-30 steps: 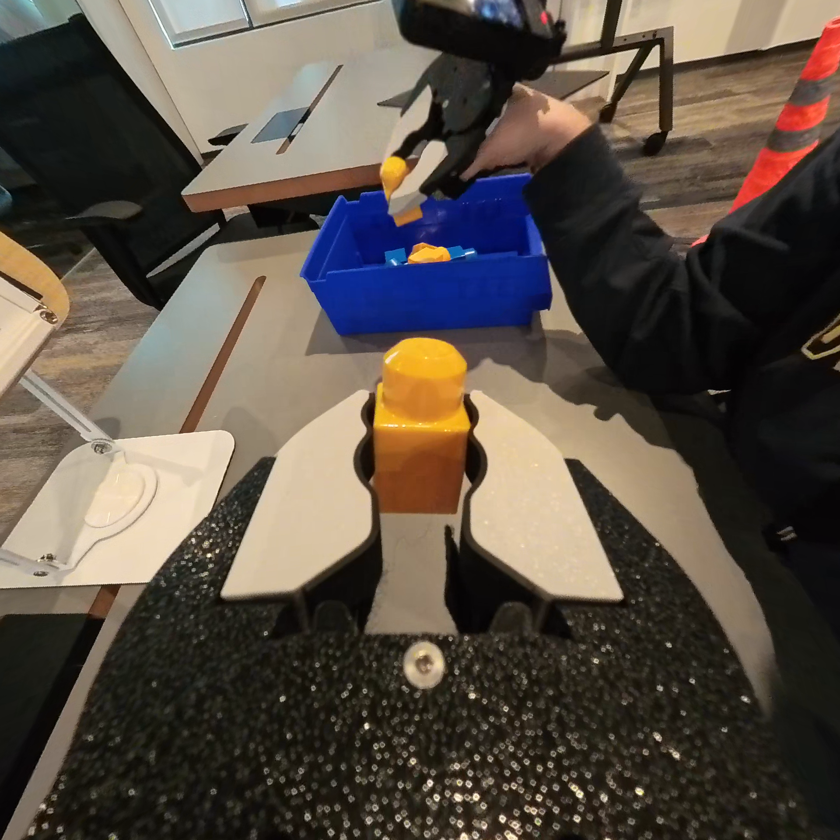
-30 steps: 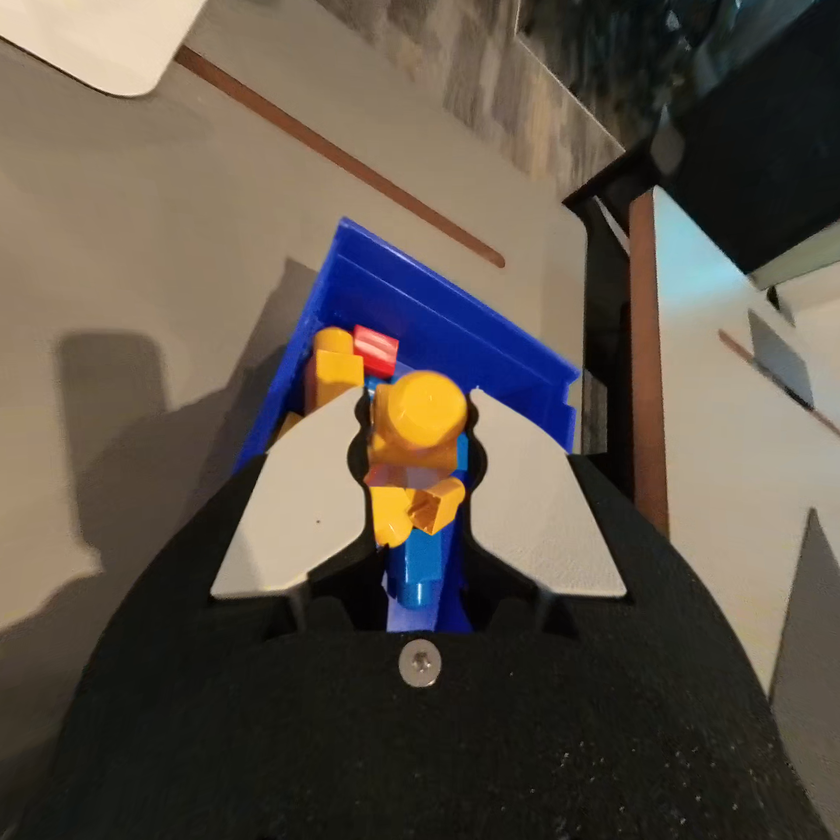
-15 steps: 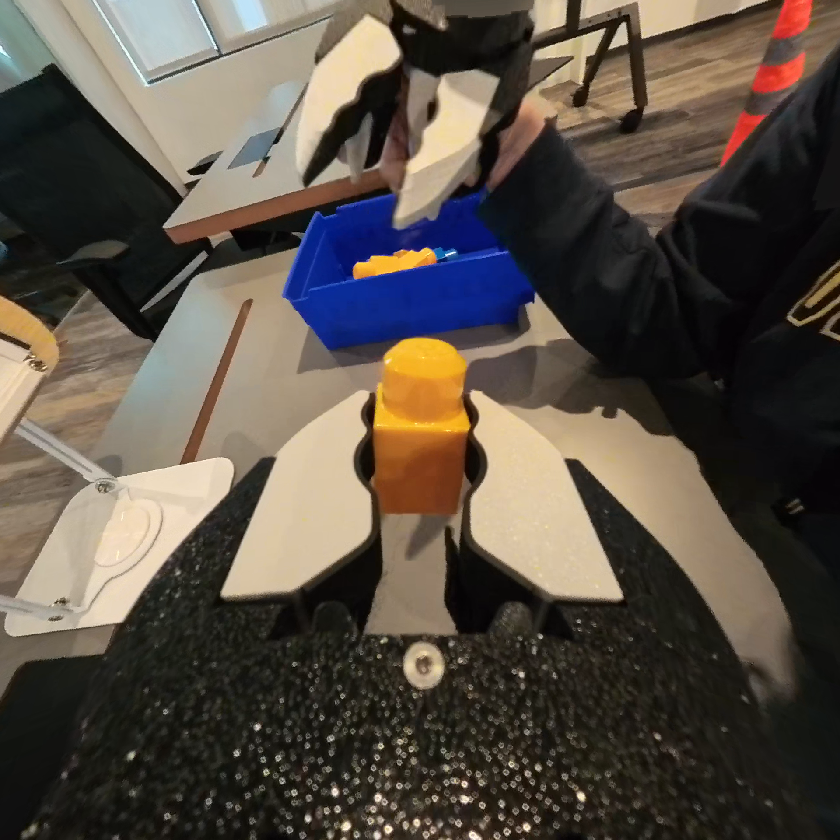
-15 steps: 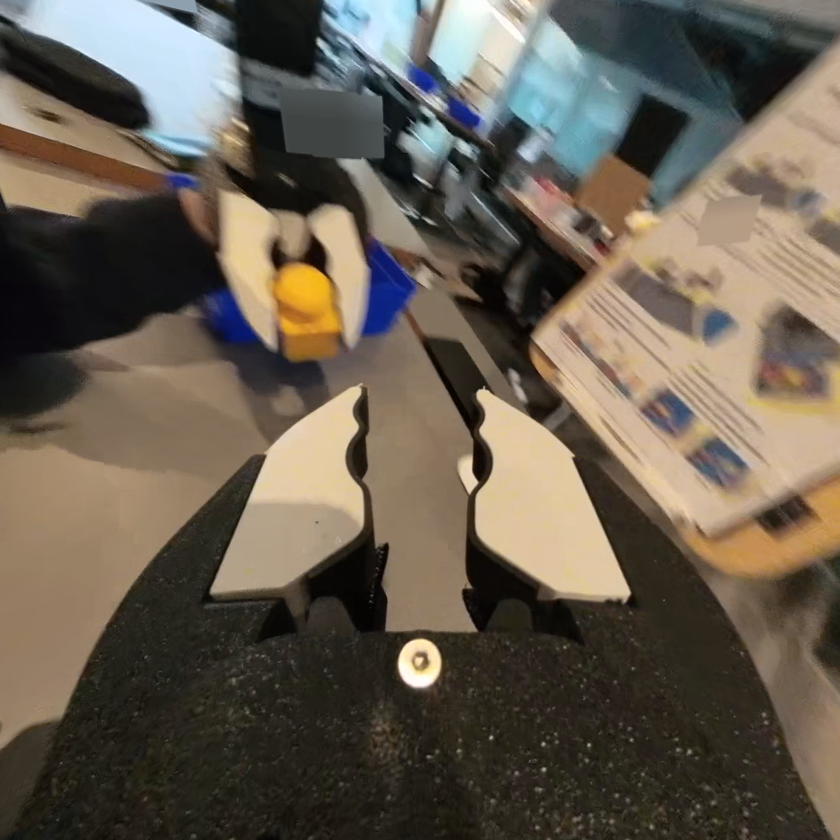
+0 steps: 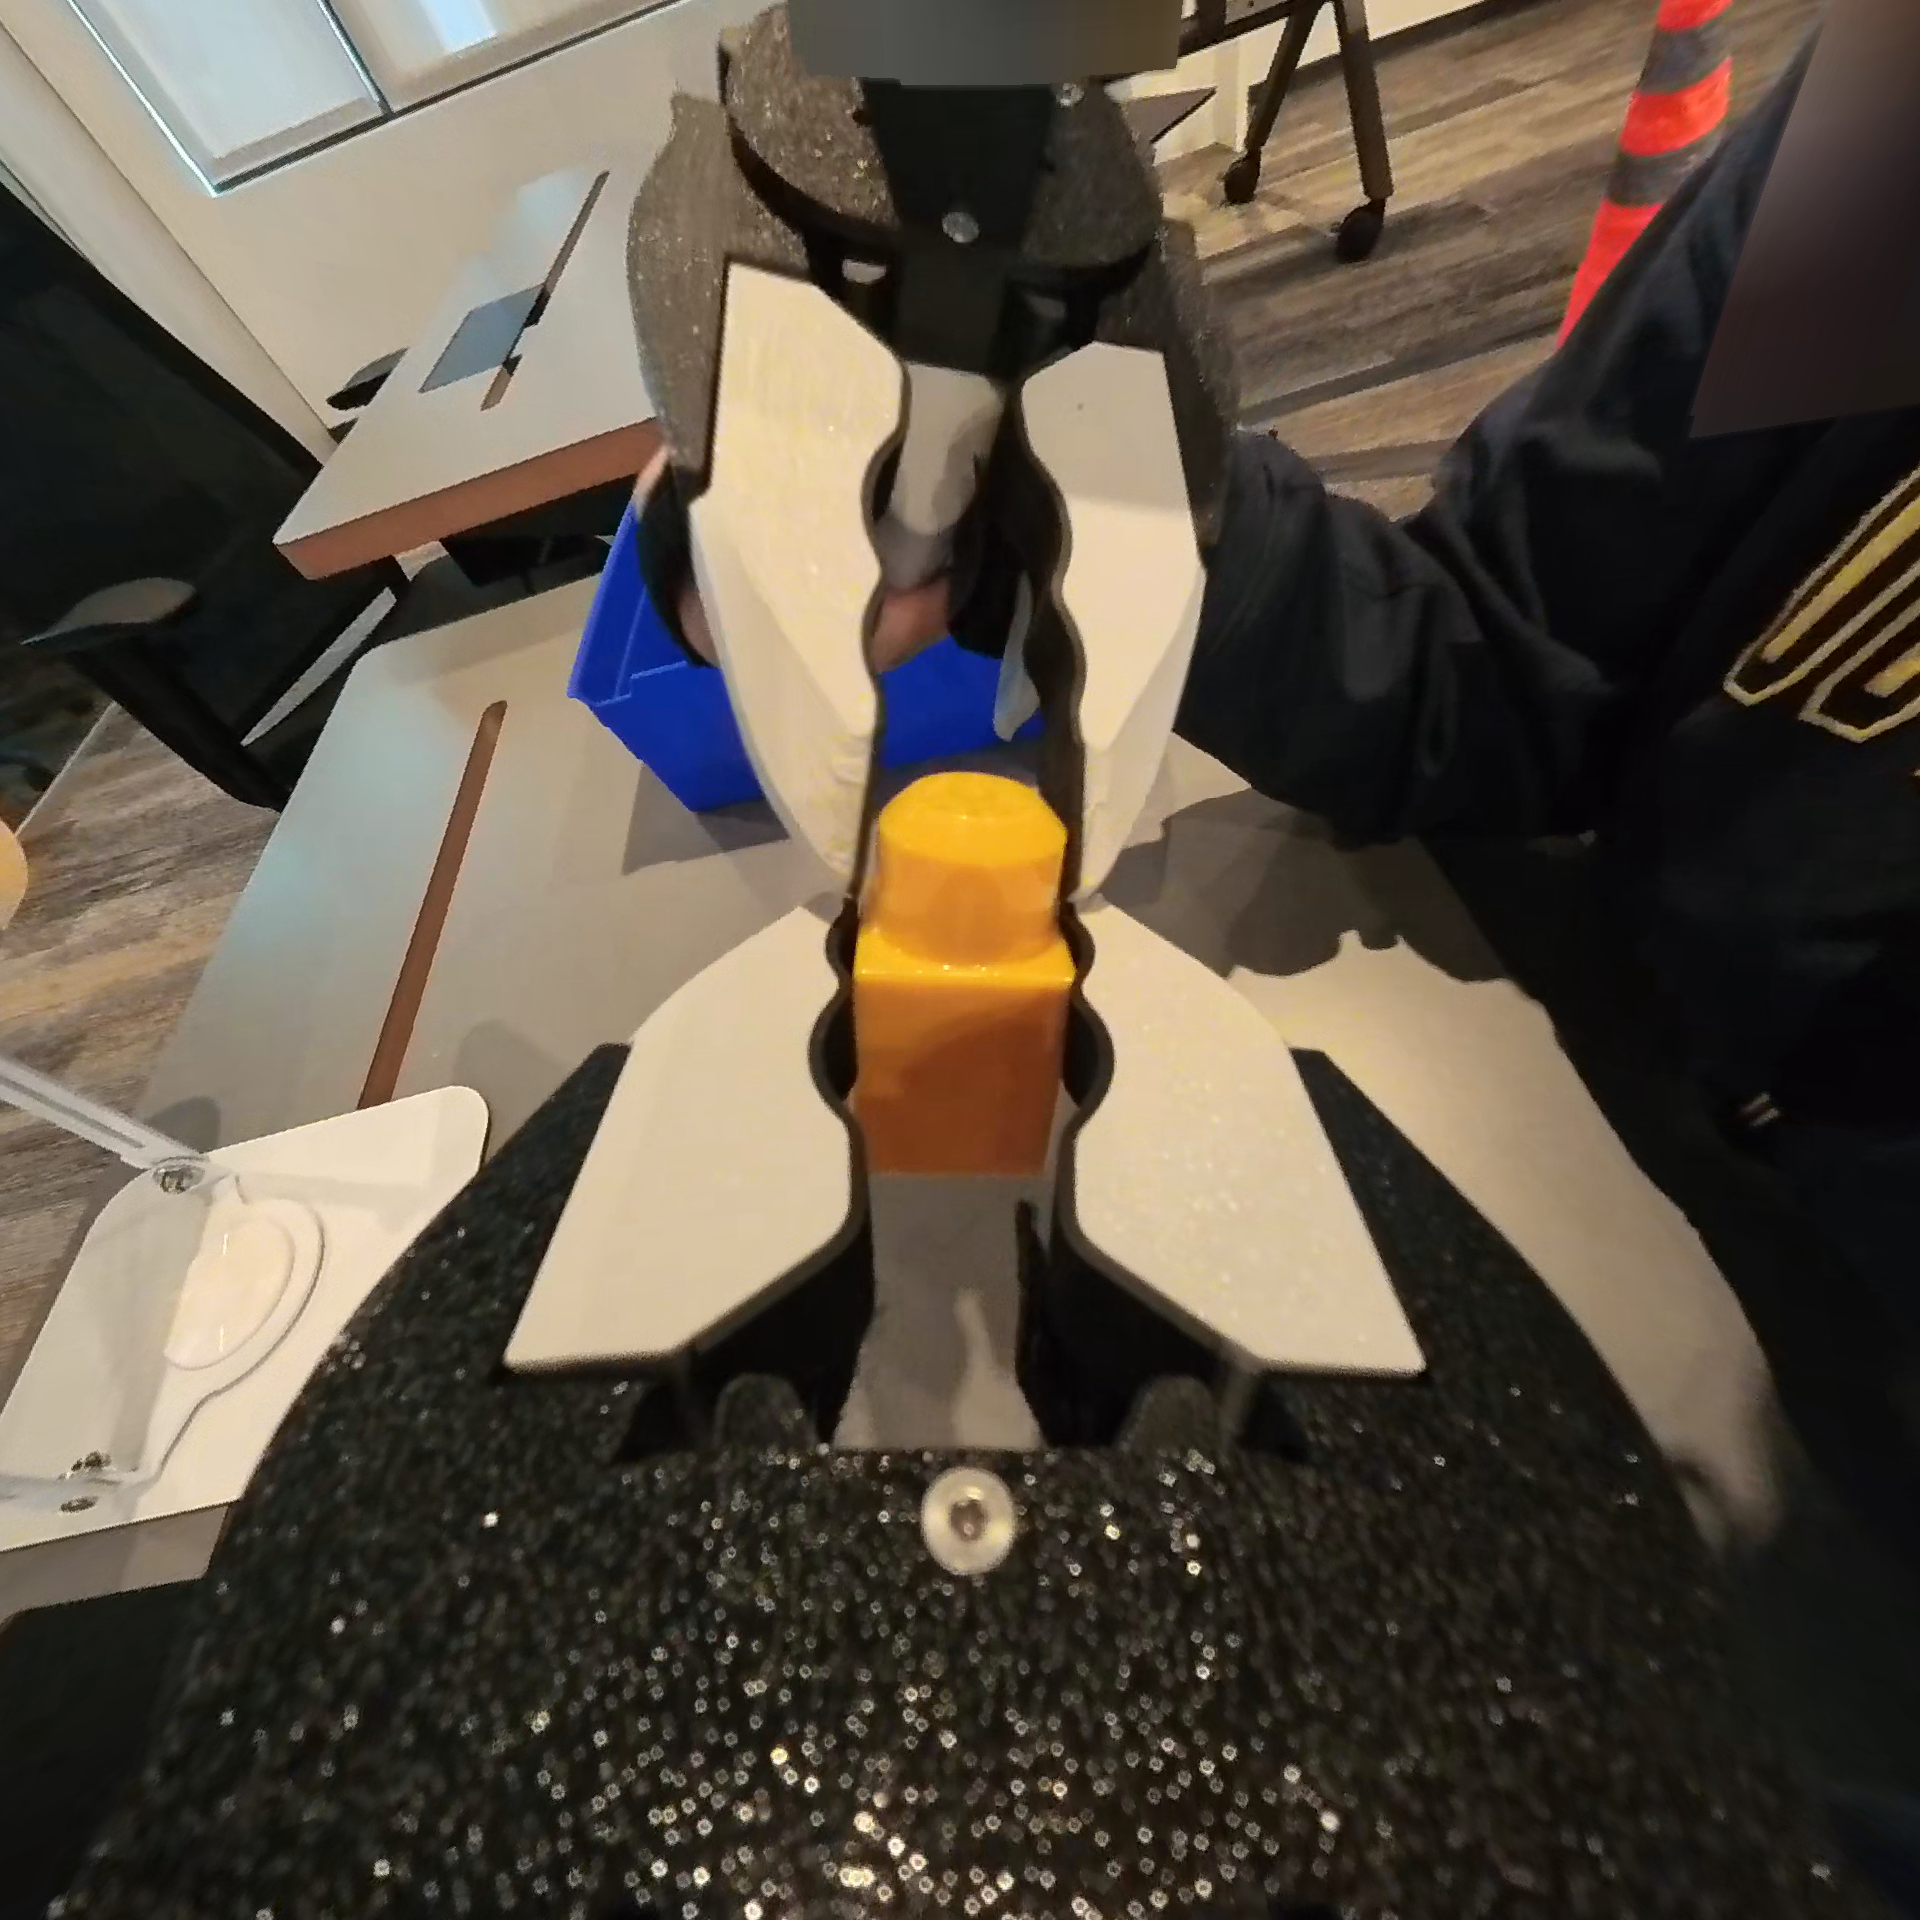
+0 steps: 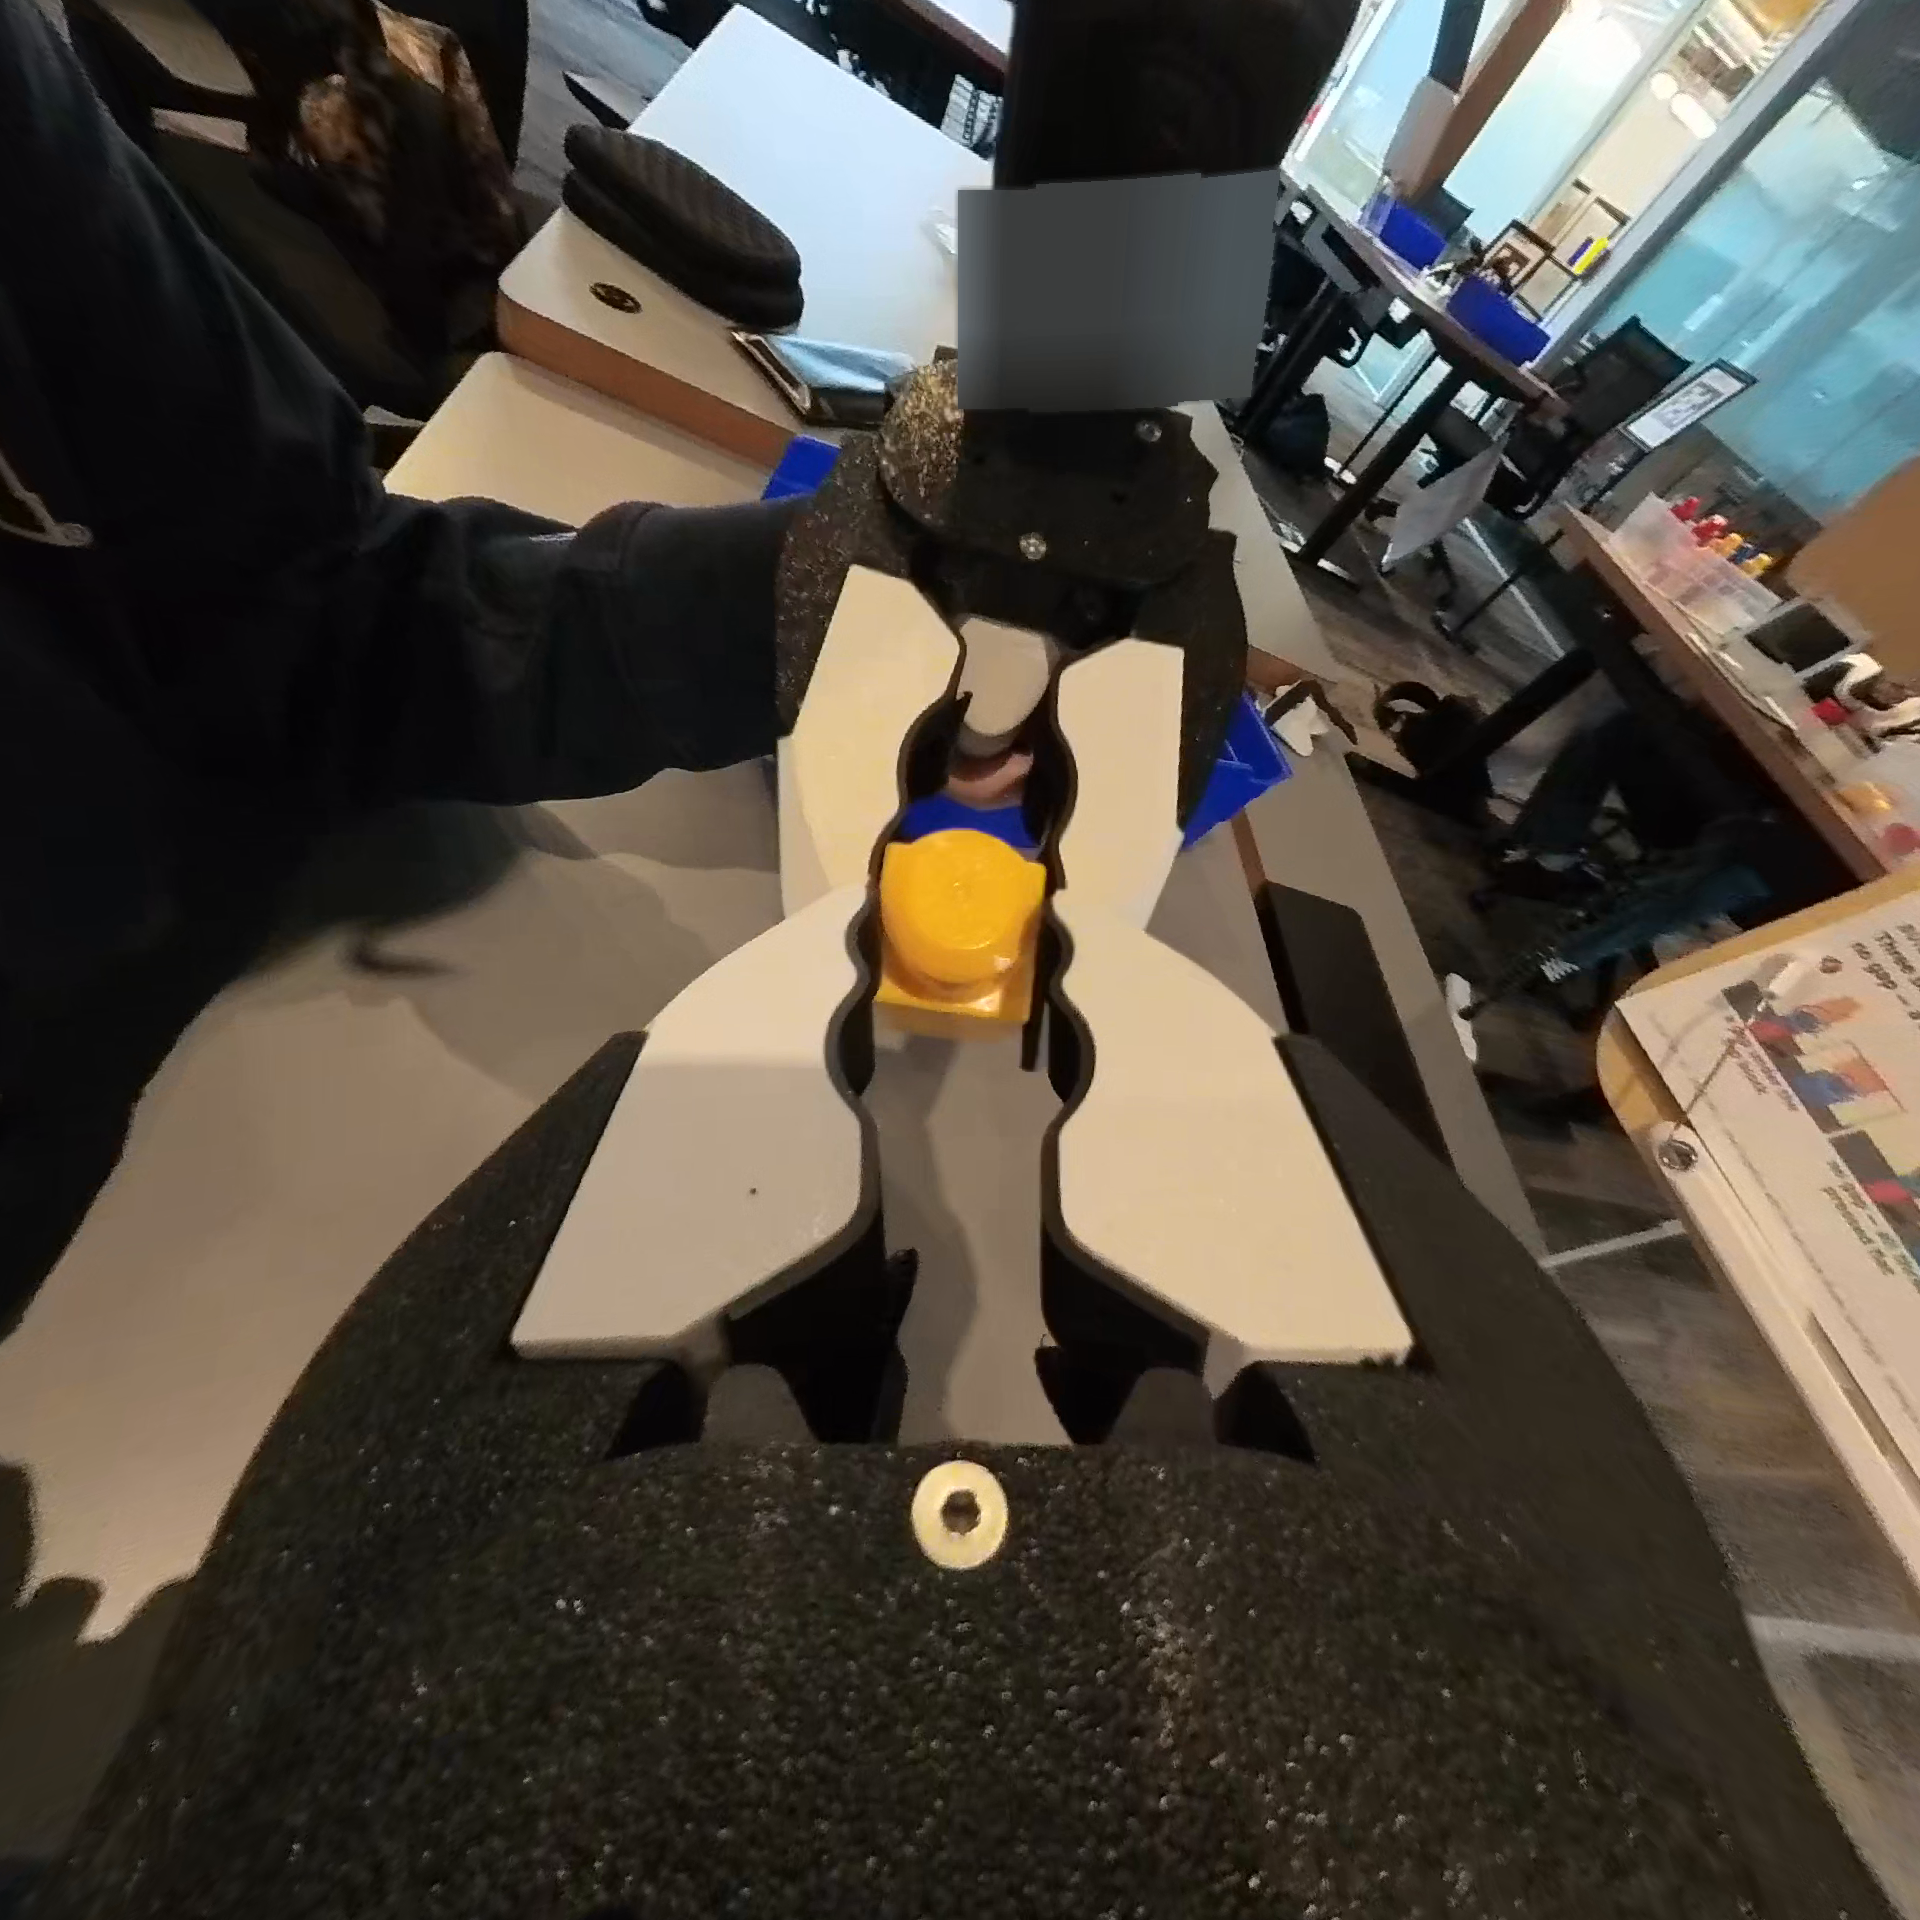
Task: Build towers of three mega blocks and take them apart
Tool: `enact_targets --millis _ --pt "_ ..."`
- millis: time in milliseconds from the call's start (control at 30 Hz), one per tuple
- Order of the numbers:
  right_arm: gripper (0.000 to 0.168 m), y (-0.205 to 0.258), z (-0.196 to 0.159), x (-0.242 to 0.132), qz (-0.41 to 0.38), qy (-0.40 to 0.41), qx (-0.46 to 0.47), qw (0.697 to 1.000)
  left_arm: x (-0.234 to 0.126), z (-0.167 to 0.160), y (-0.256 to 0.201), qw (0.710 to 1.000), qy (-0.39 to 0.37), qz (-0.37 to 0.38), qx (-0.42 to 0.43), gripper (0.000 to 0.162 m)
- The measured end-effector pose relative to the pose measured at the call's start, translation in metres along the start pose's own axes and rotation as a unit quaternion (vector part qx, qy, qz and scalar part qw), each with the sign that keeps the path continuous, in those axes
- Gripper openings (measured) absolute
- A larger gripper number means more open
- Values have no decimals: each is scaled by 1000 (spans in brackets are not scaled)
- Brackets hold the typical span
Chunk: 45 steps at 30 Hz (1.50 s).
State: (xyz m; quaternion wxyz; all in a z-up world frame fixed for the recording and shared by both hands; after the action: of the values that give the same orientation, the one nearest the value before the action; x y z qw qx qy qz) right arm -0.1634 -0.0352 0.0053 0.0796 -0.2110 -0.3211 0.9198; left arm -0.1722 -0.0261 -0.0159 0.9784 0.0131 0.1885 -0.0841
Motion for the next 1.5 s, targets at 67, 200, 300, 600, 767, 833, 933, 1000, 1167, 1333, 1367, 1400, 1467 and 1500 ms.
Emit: enact_targets --millis 67,200,300,600,767,833,933,1000,1167,1333,1367,1400,1467,1500 --pt "28 0 0 1 3 2 -3 1000 1 -1 -1 1000 4 0 3 36" --pt "28 -2 4 -3 -5 -4 -11 1000 1 3 -2 1000 -12 -2 12 37" --pt "28 -8 2 -14 -35 11 -16 999 -2 9 0 999 -33 12 19 59" --pt "28 -44 -105 -164 -326 299 128 888 -39 15 26 990 -91 106 -6 55" --pt "28 -3 -185 -246 -369 490 266 744 -53 12 36 986 -103 127 -31 54" --pt "28 12 -205 -254 -348 521 305 717 -55 12 37 985 -104 132 -35 53" --pt "28 15 -221 -256 -345 540 315 700 -55 10 39 985 -101 138 -37 53" --pt "34 10 -221 -255 -354 542 301 700 -54 9 40 985 -96 139 -39 53" --pt "58 -16 -195 -241 -393 485 269 733 -53 7 43 984 -91 145 -53 54" --pt "56 -47 -146 -208 -411 386 193 803 -65 5 58 972 -99 198 -73 52" --pt "54 -53 -136 -200 -412 365 174 817 -71 5 63 967 -104 220 -80 51" --pt "50 -57 -125 -191 -411 345 157 829 -79 4 68 959 -113 244 -88 50" --pt "46 -63 -108 -175 -401 312 128 852 -101 2 80 937 -136 301 -111 48" --pt "44 -65 -101 -167 -395 299 117 861 -116 0 87 922 -149 336 -126 47"
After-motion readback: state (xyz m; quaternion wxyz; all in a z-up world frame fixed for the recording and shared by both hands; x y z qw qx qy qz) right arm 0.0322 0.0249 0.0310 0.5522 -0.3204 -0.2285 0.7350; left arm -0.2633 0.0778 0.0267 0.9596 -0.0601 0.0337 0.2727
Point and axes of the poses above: each gripper's, where its closed fingertips meet, x out along the fingers, z out of its top, y = z × x across the jaws, the point moved 2 cm from there along -x, back along the fingers, and after that the axes turned 15 degrees about -x, right-handed, at the moved point
